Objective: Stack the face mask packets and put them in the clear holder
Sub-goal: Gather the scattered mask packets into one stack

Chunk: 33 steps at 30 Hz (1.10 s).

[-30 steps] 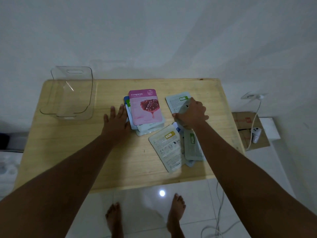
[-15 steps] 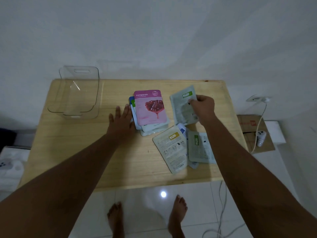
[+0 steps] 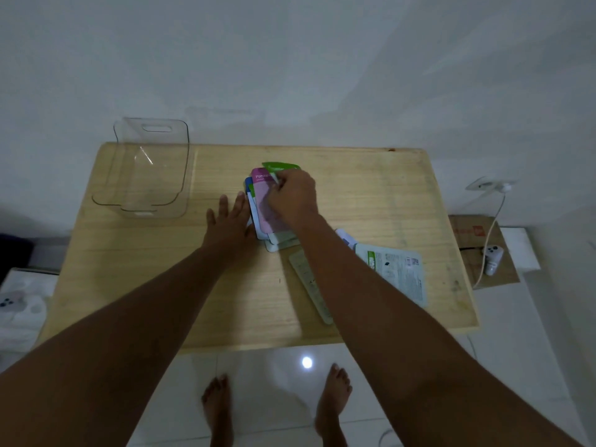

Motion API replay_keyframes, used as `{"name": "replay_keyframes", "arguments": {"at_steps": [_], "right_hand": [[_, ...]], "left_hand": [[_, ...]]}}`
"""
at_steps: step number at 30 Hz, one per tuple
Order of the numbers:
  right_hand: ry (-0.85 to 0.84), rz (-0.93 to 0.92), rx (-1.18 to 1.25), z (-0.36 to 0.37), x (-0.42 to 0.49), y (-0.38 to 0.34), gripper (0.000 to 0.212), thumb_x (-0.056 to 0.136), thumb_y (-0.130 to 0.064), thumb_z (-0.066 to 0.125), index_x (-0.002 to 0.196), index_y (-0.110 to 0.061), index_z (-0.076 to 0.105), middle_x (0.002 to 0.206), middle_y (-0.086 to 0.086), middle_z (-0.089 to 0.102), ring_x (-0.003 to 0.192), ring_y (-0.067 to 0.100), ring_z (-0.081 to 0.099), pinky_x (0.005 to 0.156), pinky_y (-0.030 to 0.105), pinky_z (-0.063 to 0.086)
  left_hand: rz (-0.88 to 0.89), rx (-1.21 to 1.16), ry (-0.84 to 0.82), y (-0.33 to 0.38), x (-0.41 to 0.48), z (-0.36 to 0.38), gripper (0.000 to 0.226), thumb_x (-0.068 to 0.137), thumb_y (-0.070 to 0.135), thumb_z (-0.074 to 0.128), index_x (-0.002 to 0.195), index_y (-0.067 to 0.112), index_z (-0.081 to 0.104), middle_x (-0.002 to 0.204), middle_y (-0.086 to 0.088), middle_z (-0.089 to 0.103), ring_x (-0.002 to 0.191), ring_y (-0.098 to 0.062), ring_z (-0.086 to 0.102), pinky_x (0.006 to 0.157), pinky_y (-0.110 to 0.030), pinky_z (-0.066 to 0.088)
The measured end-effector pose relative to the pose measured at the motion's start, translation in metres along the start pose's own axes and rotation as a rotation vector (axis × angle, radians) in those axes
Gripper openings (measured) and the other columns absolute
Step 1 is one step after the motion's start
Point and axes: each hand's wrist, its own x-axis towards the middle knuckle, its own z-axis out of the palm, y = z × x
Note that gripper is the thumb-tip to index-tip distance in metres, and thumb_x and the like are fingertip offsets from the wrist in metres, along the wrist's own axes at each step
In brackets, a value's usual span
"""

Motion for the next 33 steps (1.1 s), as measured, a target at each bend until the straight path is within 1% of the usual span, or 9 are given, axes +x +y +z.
{"name": "replay_keyframes", "arguments": {"at_steps": [3, 5, 8, 10, 12, 16, 22, 30, 33], "right_hand": [[-0.043, -0.020, -0.057, 0.016, -0.003, -0.002, 0.017, 0.085, -0.017, 0.063, 0.070, -0.010, 0.060, 0.074, 0.017, 0.062, 0.083, 0.032, 0.064, 0.068, 0.026, 0.035], [-0.020, -0.067, -0.064, 0.020, -0.004, -0.001, 0.026, 0.087, -0.021, 0.064, 0.067, -0.015, 0.047, 0.069, 0.010, 0.048, 0.074, 0.029, 0.056, 0.069, 0.033, 0.040], [-0.059, -0.116, -0.061, 0.017, -0.007, 0.004, 0.033, 0.082, -0.014, 0.067, 0.059, -0.014, 0.044, 0.065, 0.007, 0.048, 0.067, 0.023, 0.046, 0.066, 0.031, 0.034], [-0.105, -0.100, -0.025, 0.009, -0.013, 0.009, 0.013, 0.082, -0.014, 0.069, 0.074, -0.004, 0.065, 0.075, 0.012, 0.065, 0.074, 0.027, 0.058, 0.071, 0.033, 0.040], [-0.114, -0.087, 0.001, -0.003, -0.020, 0.019, 0.025, 0.083, -0.015, 0.070, 0.104, -0.001, 0.072, 0.101, 0.015, 0.073, 0.096, 0.027, 0.066, 0.085, 0.026, 0.041], [-0.098, -0.015, -0.068, -0.030, -0.042, 0.055, 0.045, 0.080, -0.020, 0.076, 0.121, -0.004, 0.066, 0.114, 0.018, 0.067, 0.108, 0.032, 0.062, 0.092, 0.030, 0.041], [-0.238, 0.172, -0.348, -0.056, -0.091, 0.097, 0.091, 0.067, -0.056, 0.080, 0.139, -0.019, 0.039, 0.132, 0.012, 0.046, 0.124, 0.032, 0.044, 0.098, 0.046, 0.045], [-0.178, 0.199, -0.315, -0.050, -0.118, 0.106, 0.089, 0.054, -0.043, 0.092, 0.126, -0.021, 0.045, 0.125, 0.011, 0.045, 0.115, 0.032, 0.048, 0.093, 0.047, 0.049], [-0.141, 0.205, -0.228, -0.057, -0.118, 0.106, 0.082, 0.052, -0.038, 0.095, 0.117, -0.020, 0.049, 0.105, 0.000, 0.046, 0.101, 0.022, 0.050, 0.087, 0.041, 0.050]], "left_hand": [[0.005, 0.005, -0.011, -0.001, 0.001, -0.001, 0.069, 0.100, 0.043, 0.035, 0.157, 0.020, 0.002, 0.166, -0.005, -0.004, 0.150, -0.039, -0.011, 0.118, -0.060, 0.002], [0.001, 0.009, -0.020, -0.002, 0.002, -0.002, 0.070, 0.100, 0.043, 0.035, 0.157, 0.018, 0.001, 0.166, -0.005, -0.004, 0.150, -0.039, -0.010, 0.118, -0.060, 0.003], [0.002, 0.017, -0.013, -0.004, 0.002, -0.001, 0.070, 0.100, 0.043, 0.035, 0.157, 0.019, 0.002, 0.166, -0.005, -0.003, 0.150, -0.040, -0.010, 0.117, -0.061, 0.004], [0.003, 0.031, -0.003, -0.004, 0.003, 0.002, 0.069, 0.100, 0.043, 0.035, 0.157, 0.020, 0.003, 0.166, -0.004, -0.002, 0.150, -0.040, -0.008, 0.117, -0.062, 0.005], [0.003, 0.057, 0.014, -0.004, 0.002, 0.004, 0.069, 0.100, 0.042, 0.035, 0.157, 0.019, 0.004, 0.166, -0.005, 0.000, 0.150, -0.041, -0.006, 0.116, -0.063, 0.007], [-0.009, 0.061, 0.017, -0.001, 0.003, 0.006, 0.067, 0.100, 0.039, 0.035, 0.157, 0.017, 0.006, 0.166, -0.005, 0.003, 0.150, -0.043, -0.003, 0.116, -0.064, 0.009], [-0.011, 0.061, 0.018, 0.002, 0.001, 0.001, 0.065, 0.099, 0.032, 0.035, 0.156, 0.017, 0.009, 0.165, -0.006, 0.006, 0.149, -0.043, 0.000, 0.116, -0.064, 0.010], [0.016, 0.110, 0.044, 0.003, -0.004, 0.003, 0.063, 0.097, 0.025, 0.038, 0.155, 0.012, 0.017, 0.164, -0.010, 0.014, 0.147, -0.048, 0.008, 0.111, -0.068, 0.017], [0.015, 0.092, 0.053, 0.001, -0.004, 0.003, 0.063, 0.097, 0.025, 0.037, 0.155, 0.012, 0.016, 0.164, -0.010, 0.014, 0.147, -0.048, 0.008, 0.112, -0.067, 0.016]]}}
